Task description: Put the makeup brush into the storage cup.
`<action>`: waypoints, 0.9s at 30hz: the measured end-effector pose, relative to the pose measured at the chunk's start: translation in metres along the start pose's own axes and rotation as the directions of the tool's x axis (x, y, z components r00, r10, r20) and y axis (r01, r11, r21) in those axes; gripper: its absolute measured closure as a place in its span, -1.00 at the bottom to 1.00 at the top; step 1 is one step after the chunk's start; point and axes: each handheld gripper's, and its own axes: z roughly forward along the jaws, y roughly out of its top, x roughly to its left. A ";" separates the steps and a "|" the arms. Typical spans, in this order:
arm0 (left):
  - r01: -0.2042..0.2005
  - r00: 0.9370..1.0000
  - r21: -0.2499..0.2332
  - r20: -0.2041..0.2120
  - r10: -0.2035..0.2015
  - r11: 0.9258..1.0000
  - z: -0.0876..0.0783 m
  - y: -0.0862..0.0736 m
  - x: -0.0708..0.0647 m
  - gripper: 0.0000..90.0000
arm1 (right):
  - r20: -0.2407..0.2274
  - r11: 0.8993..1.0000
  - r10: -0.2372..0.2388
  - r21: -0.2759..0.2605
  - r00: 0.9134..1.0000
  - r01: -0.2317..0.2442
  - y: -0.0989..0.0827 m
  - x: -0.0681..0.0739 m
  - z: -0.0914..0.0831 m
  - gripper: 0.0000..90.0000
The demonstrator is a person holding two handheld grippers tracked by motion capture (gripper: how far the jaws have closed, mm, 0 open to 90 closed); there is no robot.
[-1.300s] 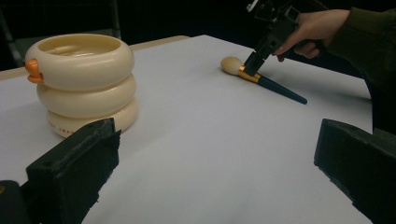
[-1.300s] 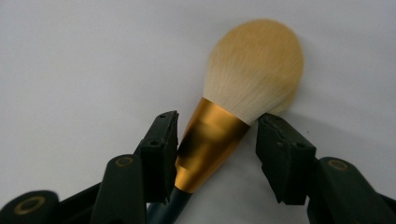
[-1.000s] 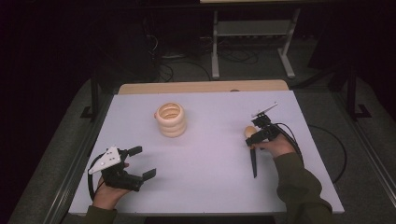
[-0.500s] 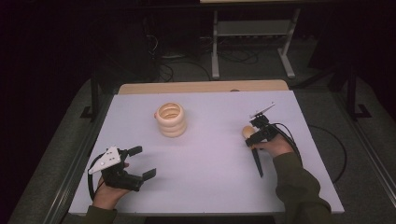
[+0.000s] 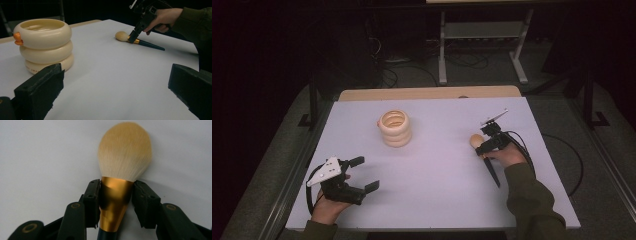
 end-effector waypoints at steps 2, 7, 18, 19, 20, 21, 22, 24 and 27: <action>0.001 1.000 0.000 -0.001 -0.001 1.000 0.000 0.000 0.000 -1.00 | 0.000 1.000 0.000 0.001 1.000 0.000 0.001 0.000 0.000 0.27; 0.001 1.000 0.000 -0.001 -0.001 1.000 0.000 0.000 0.000 -1.00 | 0.018 1.000 -0.010 0.004 1.000 0.010 0.001 0.002 0.001 0.33; -0.004 1.000 0.002 -0.001 0.004 1.000 0.000 0.000 0.000 -1.00 | 0.031 1.000 -0.021 0.002 0.999 0.021 0.000 0.003 0.001 0.35; -0.002 1.000 0.001 -0.001 0.002 1.000 0.000 0.000 0.000 -1.00 | 0.032 1.000 -0.017 0.001 0.999 0.017 0.000 0.003 0.001 0.35; -0.005 1.000 0.002 -0.001 0.005 1.000 0.000 0.000 0.000 -1.00 | 0.029 1.000 -0.017 -0.003 0.999 0.017 -0.001 0.003 0.001 0.35; -0.006 1.000 0.002 -0.001 0.006 1.000 0.000 0.000 0.000 -1.00 | 0.026 1.000 -0.016 -0.003 1.000 0.016 -0.001 0.002 0.000 0.35; -0.007 1.000 0.002 0.000 0.007 1.000 0.000 0.000 0.000 -1.00 | 0.022 1.000 -0.015 -0.005 1.000 0.015 0.000 0.002 0.000 0.35; -0.006 1.000 0.003 -0.001 0.006 1.000 0.000 0.000 0.000 -1.00 | 0.017 1.000 -0.012 -0.011 1.000 0.013 0.000 0.001 0.000 0.35; -0.009 1.000 0.001 -0.002 0.009 1.000 -0.001 0.000 0.001 -1.00 | 0.017 1.000 -0.010 -0.020 1.000 0.010 0.000 0.001 -0.001 0.36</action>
